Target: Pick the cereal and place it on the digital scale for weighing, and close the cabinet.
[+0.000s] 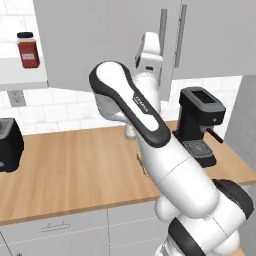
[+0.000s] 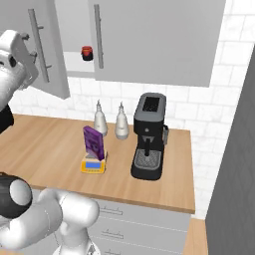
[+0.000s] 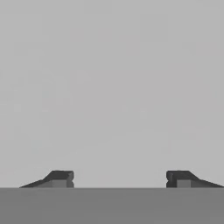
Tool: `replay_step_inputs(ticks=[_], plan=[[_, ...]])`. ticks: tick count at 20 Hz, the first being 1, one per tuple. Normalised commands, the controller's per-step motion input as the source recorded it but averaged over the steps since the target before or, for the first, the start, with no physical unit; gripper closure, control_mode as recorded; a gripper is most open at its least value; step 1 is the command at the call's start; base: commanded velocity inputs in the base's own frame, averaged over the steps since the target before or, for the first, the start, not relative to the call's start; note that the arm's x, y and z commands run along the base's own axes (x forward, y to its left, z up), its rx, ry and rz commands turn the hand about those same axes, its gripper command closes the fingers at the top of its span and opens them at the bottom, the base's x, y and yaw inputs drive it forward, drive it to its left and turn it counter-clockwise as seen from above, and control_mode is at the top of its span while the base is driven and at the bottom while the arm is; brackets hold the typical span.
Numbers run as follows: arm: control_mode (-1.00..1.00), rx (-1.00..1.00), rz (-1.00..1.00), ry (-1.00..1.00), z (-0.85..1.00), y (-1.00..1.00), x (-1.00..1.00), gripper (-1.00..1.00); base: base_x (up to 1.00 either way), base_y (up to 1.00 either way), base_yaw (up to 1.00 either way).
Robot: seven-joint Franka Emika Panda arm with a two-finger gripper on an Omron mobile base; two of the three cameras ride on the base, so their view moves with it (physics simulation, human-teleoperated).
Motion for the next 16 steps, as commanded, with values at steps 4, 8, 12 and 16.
replay_step_inputs(ticks=[4, 8, 12, 16], plan=[[-1.00, 0.01, 0.00, 0.23, -0.02, -0.29, 1.00, -1.00, 0.00, 0.00, 0.00], [-1.00, -0.10, -0.06, 0.09, -0.06, -0.24, 0.94, -1.00, 0.00, 0.00, 0.00], [-1.00, -0.33, -0.03, -0.19, -0.52, -0.05, 0.68, -1.00, 0.00, 0.00, 0.00], [-1.00, -0.30, 0.00, -0.24, -1.00, -0.03, 0.86, -1.00, 0.00, 0.00, 0.00]])
